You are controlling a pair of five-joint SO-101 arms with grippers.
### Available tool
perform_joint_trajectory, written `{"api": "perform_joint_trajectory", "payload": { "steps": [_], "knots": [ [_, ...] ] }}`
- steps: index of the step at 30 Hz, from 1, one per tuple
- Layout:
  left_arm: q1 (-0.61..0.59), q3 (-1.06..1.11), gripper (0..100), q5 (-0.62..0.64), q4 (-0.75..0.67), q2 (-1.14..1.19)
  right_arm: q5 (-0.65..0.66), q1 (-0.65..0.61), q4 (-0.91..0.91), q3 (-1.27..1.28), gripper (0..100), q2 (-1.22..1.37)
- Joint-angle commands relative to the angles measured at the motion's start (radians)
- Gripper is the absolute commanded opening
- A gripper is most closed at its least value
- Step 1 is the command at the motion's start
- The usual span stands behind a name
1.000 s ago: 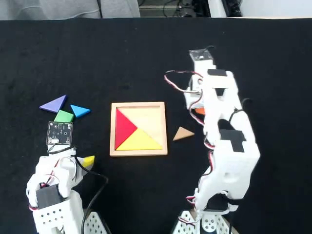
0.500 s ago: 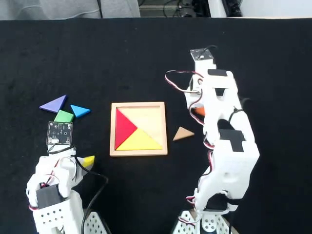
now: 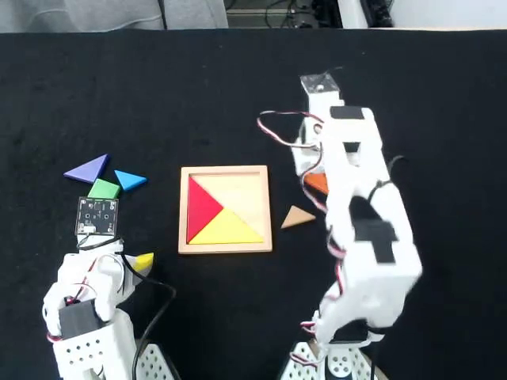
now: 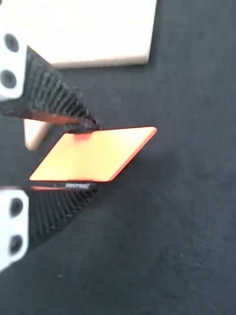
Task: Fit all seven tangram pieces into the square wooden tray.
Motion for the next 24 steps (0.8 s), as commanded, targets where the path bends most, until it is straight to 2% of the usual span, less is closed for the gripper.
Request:
{"api": "perform_joint_trajectory", "payload": {
  "steps": [1, 7, 14, 19, 24],
  "knots": [
    [-0.008, 0.001, 37, -0.006, -0.008, -0.005, -0.066, -0.104, 0.011, 0.085, 10.2, -0.24],
    [-0.008, 0.001, 37, -0.006, -0.008, -0.005, -0.155, -0.242, -0.02, 0.242, 10.2, -0.453],
    [-0.008, 0.001, 37, -0.006, -0.008, -0.005, -0.368, -0.387, -0.163, 0.41, 10.3, -0.461],
    [-0.008, 0.001, 37, -0.006, -0.008, -0.005, -0.434, -0.41, -0.338, 0.529, 10.3, -0.461],
    [-0.008, 0.001, 37, -0.006, -0.008, -0.005, -0.539, -0.408, -0.358, 0.565, 10.3, -0.461]
  ]
}}
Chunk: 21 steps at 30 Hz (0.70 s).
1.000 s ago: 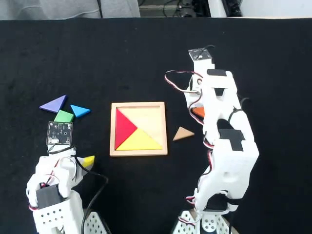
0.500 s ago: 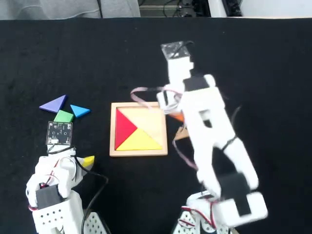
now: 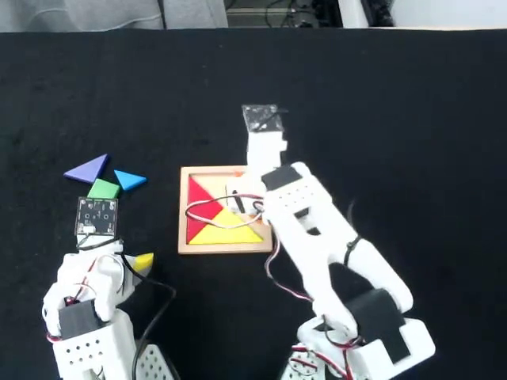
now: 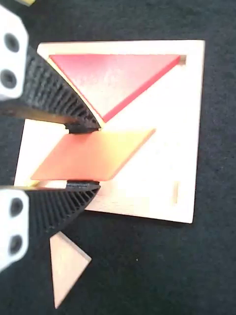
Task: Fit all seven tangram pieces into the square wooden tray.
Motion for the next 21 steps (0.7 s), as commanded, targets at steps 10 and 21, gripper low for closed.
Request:
{"api": "perform_joint_trajectory", "payload": {
  "steps": [10, 21],
  "knots": [
    [-0.008, 0.001, 37, -0.006, -0.008, -0.005, -0.046, -0.014, -0.021, 0.036, 10.3, -0.045],
    [-0.008, 0.001, 37, -0.006, -0.009, -0.005, -0.044, -0.014, 0.008, 0.047, 13.5, -0.045]
  ]
}}
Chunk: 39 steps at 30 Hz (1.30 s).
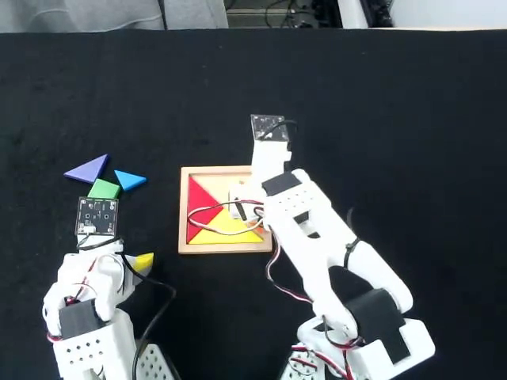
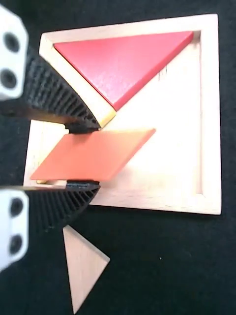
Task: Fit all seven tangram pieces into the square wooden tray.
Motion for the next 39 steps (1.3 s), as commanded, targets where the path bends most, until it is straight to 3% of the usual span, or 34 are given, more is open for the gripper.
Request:
{"api": "perform_joint_trajectory", "payload": {
  "steps": [1, 4, 14, 17, 21, 25, 33, 39],
  "knots": [
    [-0.008, 0.001, 37, -0.006, -0.009, -0.005, -0.008, -0.014, 0.02, -0.012, 16.2, -0.045],
    [-0.008, 0.001, 37, -0.006, -0.009, -0.005, -0.008, -0.014, 0.026, -0.01, 21.7, -0.045],
    [-0.008, 0.001, 37, -0.006, -0.009, -0.005, -0.002, -0.009, 0.026, -0.01, 21.7, -0.054],
    [-0.008, 0.001, 37, -0.006, -0.009, -0.005, 0.066, -0.012, 0.002, -0.018, 16.7, -0.054],
    [-0.008, 0.001, 37, -0.006, -0.009, -0.005, 0.207, -0.005, -0.112, -0.081, 0.6, -0.041],
    [-0.008, 0.001, 37, -0.006, -0.009, -0.005, 0.359, -0.028, -0.204, -0.134, 2.8, 0.044],
    [-0.008, 0.001, 37, -0.006, -0.009, -0.005, 0.423, -0.029, -0.232, -0.285, 1.2, 0.355],
    [-0.008, 0.001, 37, -0.006, -0.009, -0.005, 0.466, -0.029, -0.172, -0.3, 1.1, 0.358]
  ]
}}
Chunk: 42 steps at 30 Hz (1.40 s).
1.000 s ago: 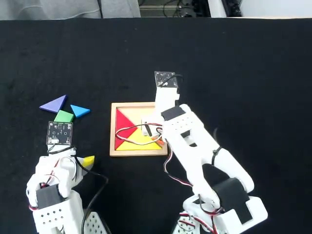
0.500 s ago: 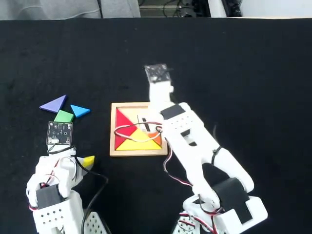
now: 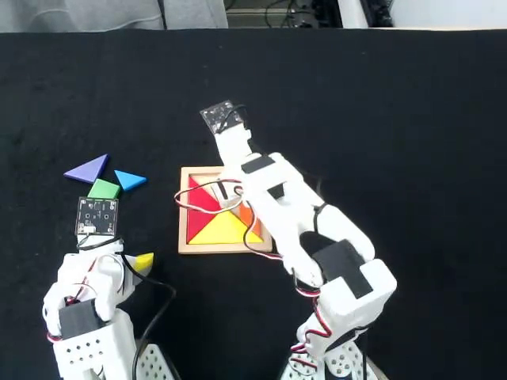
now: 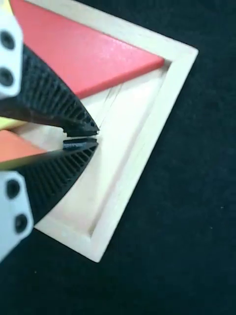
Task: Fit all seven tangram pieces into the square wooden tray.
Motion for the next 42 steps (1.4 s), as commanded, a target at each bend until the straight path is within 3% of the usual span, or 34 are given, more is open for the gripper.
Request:
{"api": "perform_joint_trajectory", "payload": {
  "steps": [1, 12, 23, 27, 32, 42],
  "knots": [
    [-0.008, 0.001, 37, -0.006, -0.009, -0.005, 0.012, -0.008, 0.025, -0.041, 1.1, -0.018],
    [-0.008, 0.001, 37, -0.006, -0.009, -0.005, 0.012, 0.051, 0.203, -0.015, 1.1, -0.11],
    [-0.008, 0.001, 37, -0.006, -0.009, -0.005, 0.018, 0.094, 0.173, 0.07, 1.1, -0.306],
    [-0.008, 0.001, 37, -0.006, -0.009, -0.005, 0.025, 0.196, 0.129, 0.111, 1.1, -0.337],
    [-0.008, 0.001, 37, -0.006, -0.009, -0.005, 0.252, 0.356, 0.121, 0.151, 1.1, -0.346],
    [-0.008, 0.001, 37, -0.006, -0.009, -0.005, 0.267, 0.397, 0.396, 0.134, 1.1, -0.395]
  ]
}}
